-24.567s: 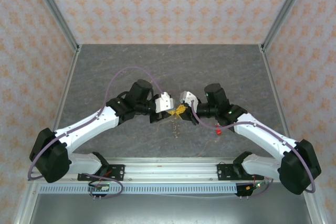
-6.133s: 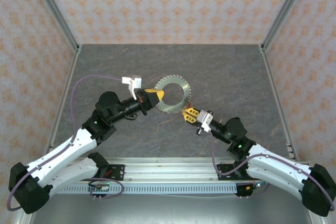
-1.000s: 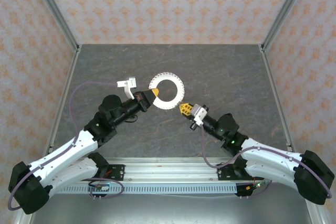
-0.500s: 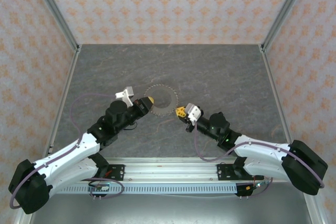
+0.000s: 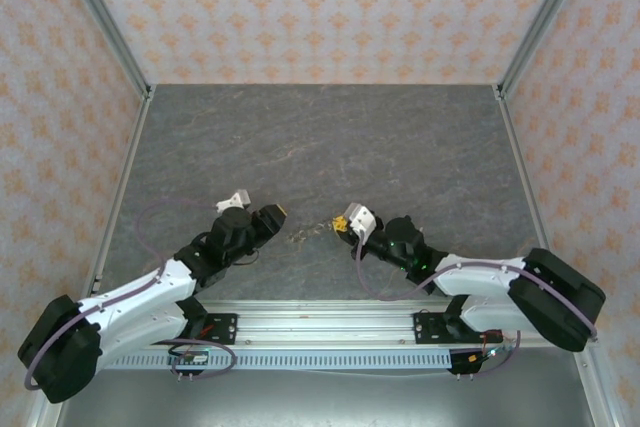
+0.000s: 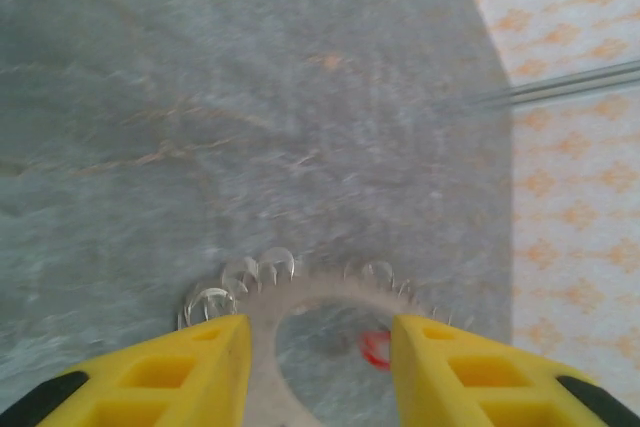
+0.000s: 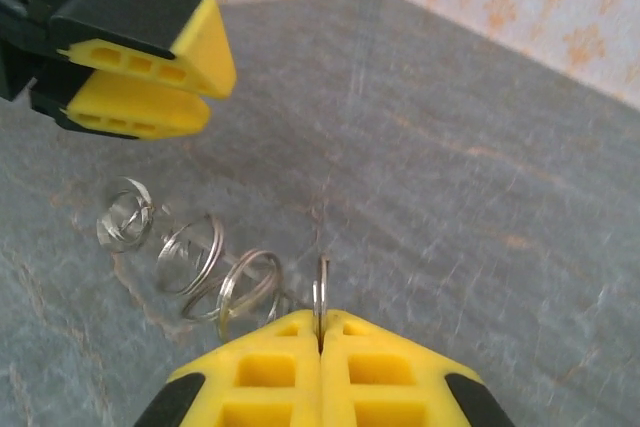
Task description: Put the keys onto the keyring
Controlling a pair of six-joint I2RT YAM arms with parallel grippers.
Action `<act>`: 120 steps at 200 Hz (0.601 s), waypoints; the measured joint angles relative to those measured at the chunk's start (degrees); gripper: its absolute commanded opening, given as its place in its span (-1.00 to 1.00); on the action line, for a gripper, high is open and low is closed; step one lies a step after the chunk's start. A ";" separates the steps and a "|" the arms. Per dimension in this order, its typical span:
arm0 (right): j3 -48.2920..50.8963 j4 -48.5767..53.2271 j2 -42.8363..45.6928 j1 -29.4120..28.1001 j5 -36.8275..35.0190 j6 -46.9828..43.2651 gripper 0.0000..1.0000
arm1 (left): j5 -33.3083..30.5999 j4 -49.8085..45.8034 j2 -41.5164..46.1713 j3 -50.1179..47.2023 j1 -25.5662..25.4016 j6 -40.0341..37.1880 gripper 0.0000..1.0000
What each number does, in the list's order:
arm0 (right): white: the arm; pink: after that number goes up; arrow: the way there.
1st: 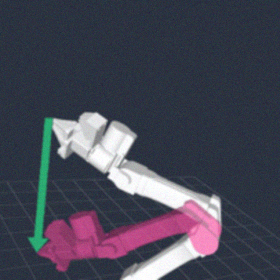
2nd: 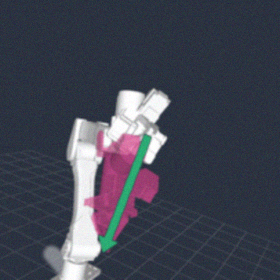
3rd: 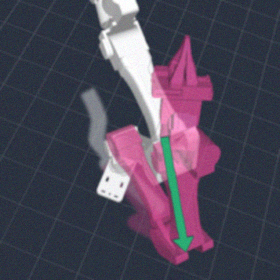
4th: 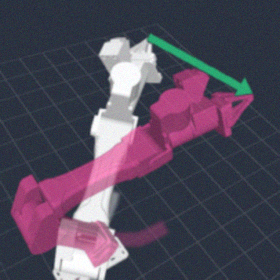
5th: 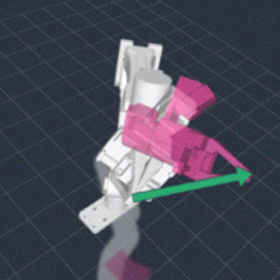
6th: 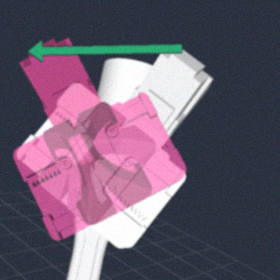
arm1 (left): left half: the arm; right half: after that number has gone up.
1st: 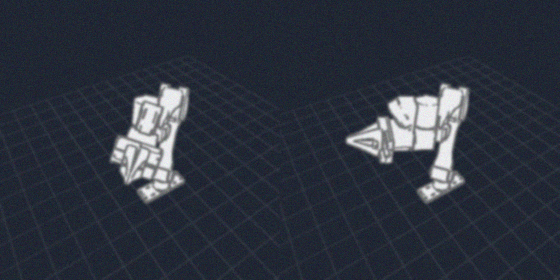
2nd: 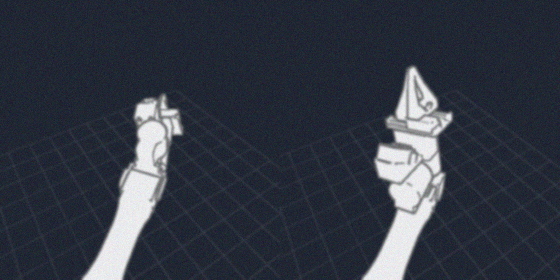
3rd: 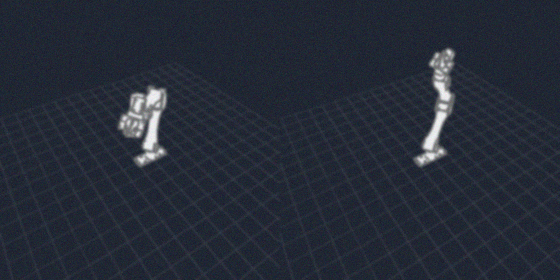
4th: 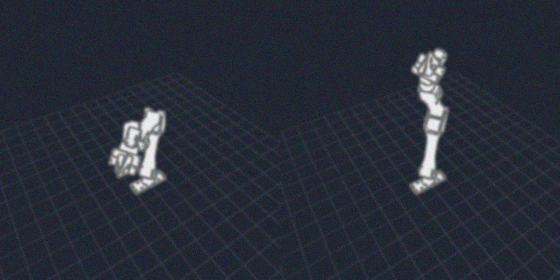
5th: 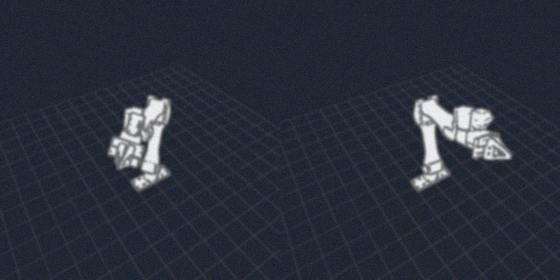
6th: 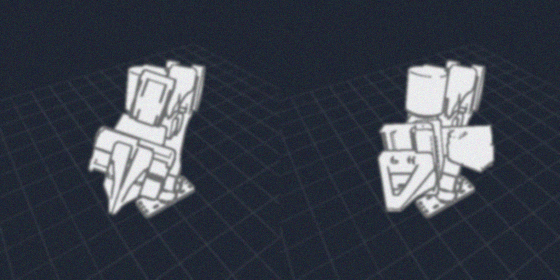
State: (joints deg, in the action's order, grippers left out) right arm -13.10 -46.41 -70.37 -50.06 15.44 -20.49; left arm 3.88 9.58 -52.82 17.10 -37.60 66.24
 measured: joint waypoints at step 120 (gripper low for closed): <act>0.57 2.16 -2.64 -0.13 0.39 -4.42 -1.00 | -4.76 -7.74 10.40 1.44 -3.67 -15.96 0.43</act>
State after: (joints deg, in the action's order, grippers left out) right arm -12.53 -44.25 -73.01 -50.19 15.84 -24.91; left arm -0.89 1.85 -42.41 18.55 -41.28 50.28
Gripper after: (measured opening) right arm 0.040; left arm 0.688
